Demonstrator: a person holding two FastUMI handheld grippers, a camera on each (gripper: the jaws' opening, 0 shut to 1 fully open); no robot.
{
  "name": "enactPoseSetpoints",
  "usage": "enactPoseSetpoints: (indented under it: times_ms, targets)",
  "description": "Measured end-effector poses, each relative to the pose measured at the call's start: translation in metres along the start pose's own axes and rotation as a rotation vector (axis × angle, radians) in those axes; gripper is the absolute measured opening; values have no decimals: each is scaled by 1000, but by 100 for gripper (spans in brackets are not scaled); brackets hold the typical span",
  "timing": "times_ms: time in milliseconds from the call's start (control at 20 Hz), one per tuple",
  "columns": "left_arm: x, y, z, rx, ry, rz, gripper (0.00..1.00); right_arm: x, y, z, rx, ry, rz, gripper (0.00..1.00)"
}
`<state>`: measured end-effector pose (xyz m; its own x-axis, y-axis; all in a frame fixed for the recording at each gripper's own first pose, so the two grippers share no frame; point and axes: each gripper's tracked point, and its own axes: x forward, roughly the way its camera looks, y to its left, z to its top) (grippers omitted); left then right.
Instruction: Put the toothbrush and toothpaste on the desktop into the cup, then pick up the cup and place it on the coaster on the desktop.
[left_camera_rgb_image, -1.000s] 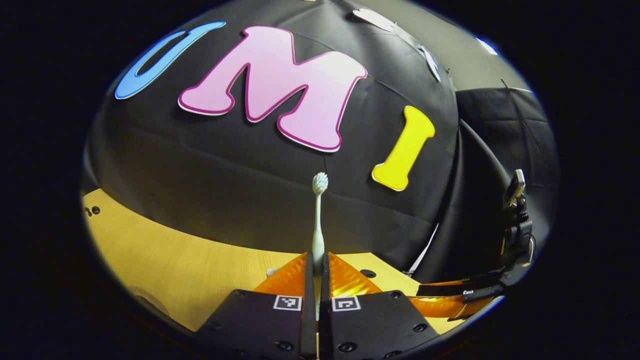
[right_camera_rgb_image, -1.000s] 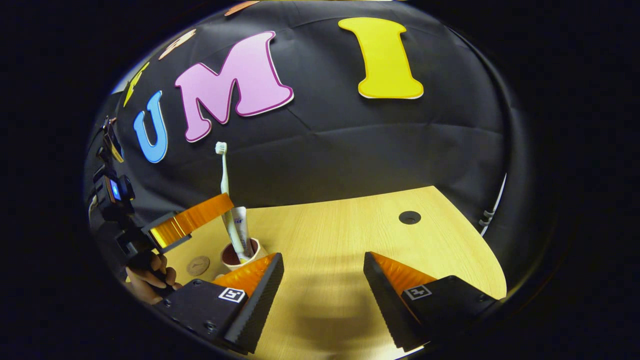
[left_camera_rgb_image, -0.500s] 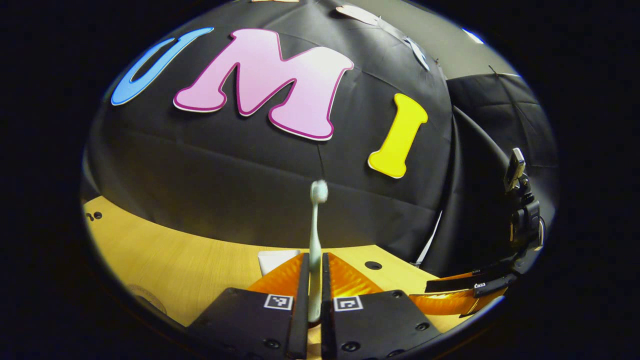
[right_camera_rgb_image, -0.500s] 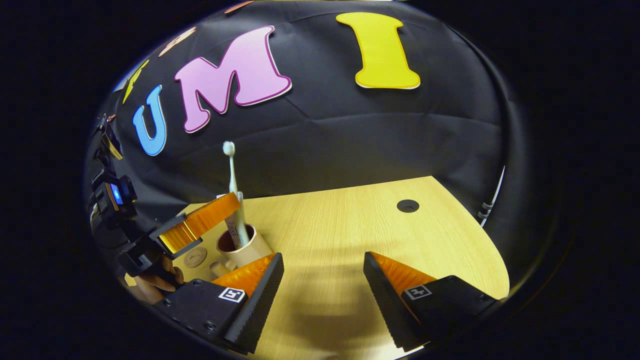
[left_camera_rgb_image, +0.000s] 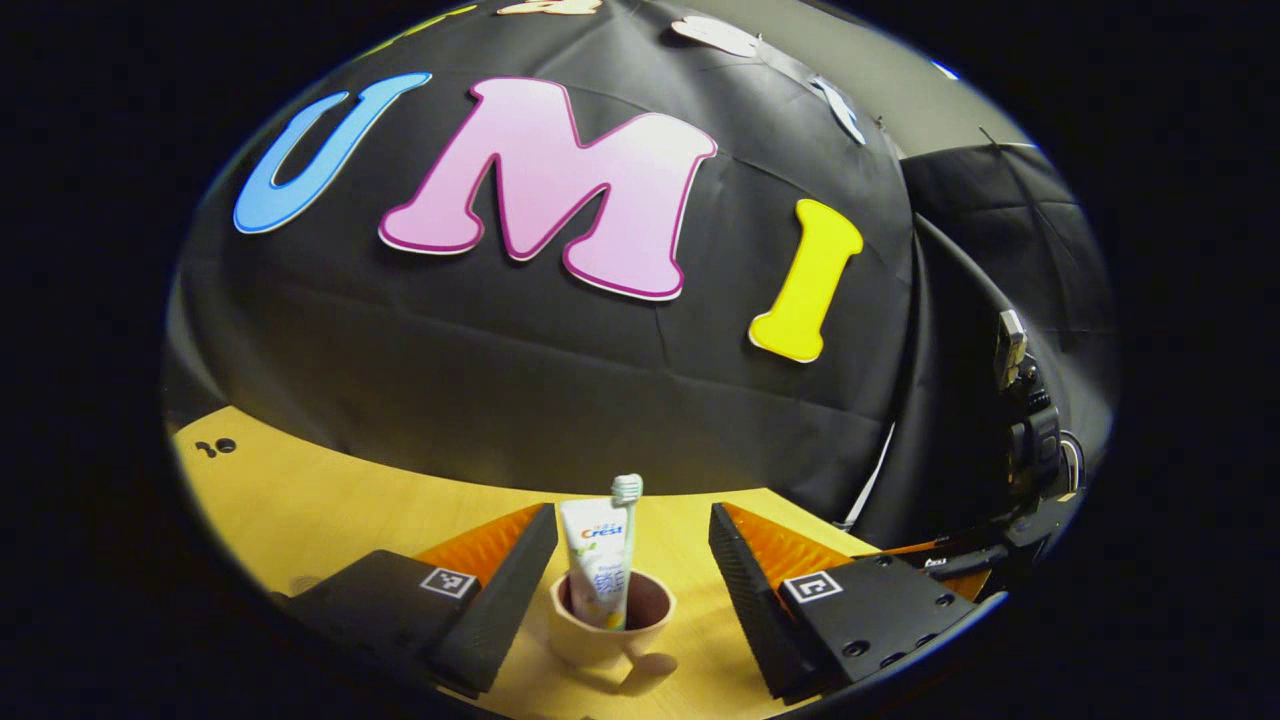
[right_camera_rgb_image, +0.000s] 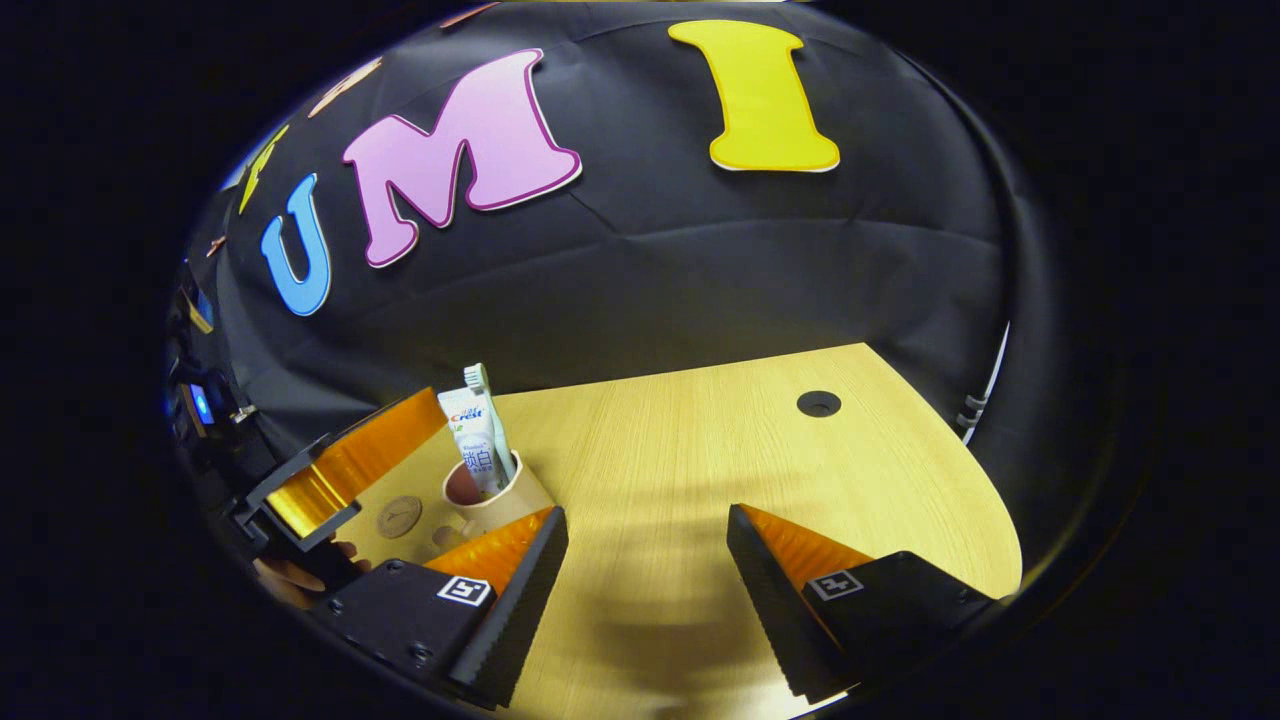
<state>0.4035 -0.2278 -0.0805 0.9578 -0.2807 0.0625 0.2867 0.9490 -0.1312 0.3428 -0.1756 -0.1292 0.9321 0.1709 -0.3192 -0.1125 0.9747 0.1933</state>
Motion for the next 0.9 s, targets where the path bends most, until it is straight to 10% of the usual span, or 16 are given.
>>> enactPoseSetpoints:
  times_ms: [900]
  targets:
    - [-171, 130, -6, 8, 169, 341, 98, 25, 85, 17, 21, 222, 1, 98]
